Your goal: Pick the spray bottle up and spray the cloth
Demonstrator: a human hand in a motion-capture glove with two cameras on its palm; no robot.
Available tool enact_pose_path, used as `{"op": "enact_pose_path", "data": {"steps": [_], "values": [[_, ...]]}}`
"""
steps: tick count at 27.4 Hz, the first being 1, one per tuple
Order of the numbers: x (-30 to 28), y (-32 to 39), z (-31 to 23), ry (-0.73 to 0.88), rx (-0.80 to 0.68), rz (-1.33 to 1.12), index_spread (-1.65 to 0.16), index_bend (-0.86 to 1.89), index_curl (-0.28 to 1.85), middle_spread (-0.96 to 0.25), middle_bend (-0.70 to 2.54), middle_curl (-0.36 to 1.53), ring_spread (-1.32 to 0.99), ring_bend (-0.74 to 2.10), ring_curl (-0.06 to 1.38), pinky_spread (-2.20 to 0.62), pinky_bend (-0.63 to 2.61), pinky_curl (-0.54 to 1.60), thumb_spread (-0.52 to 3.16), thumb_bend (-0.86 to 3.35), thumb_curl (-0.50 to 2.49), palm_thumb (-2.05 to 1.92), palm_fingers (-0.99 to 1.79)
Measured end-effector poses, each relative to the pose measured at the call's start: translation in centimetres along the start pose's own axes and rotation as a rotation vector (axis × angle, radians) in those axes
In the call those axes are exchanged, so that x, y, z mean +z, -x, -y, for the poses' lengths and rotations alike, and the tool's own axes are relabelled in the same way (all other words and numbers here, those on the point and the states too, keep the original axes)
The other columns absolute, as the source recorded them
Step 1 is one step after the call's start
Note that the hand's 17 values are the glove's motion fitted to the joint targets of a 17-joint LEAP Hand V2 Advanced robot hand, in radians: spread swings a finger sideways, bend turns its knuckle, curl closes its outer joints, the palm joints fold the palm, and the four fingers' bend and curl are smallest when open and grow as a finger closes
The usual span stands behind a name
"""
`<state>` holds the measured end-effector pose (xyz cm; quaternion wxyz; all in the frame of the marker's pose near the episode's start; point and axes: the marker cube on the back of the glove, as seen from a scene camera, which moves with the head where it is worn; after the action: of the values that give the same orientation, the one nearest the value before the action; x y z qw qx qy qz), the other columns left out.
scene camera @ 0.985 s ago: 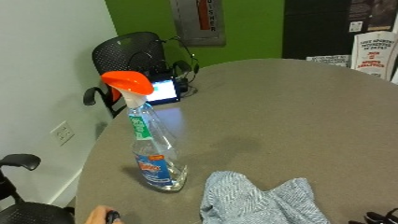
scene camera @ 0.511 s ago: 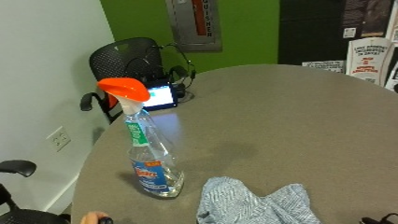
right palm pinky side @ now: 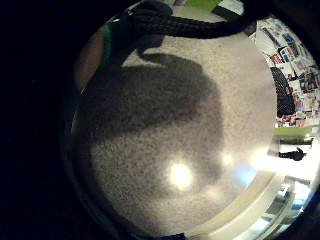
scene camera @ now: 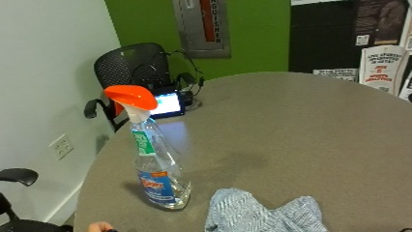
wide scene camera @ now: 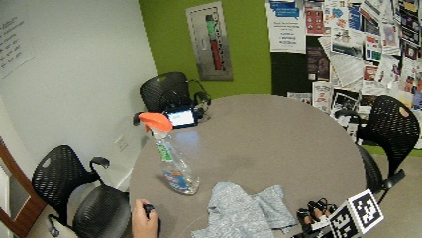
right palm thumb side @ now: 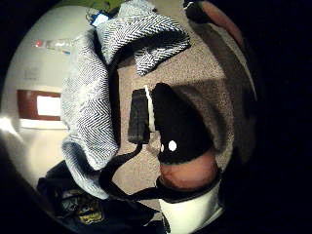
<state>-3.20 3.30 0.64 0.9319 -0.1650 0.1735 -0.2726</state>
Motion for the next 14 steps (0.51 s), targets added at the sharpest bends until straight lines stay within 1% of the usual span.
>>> {"op": "enact_pose_path", "data": {"steps": [14], "values": [[1.9,-0.2,-1.7,0.041,0.021,0.016,-0.42,0.19,0.36,-0.07,0.18,0.3,-0.03,0.18,0.25,0.28,0.19,0.33,1.33,-0.01,0.29,0.37,0.45]]}}
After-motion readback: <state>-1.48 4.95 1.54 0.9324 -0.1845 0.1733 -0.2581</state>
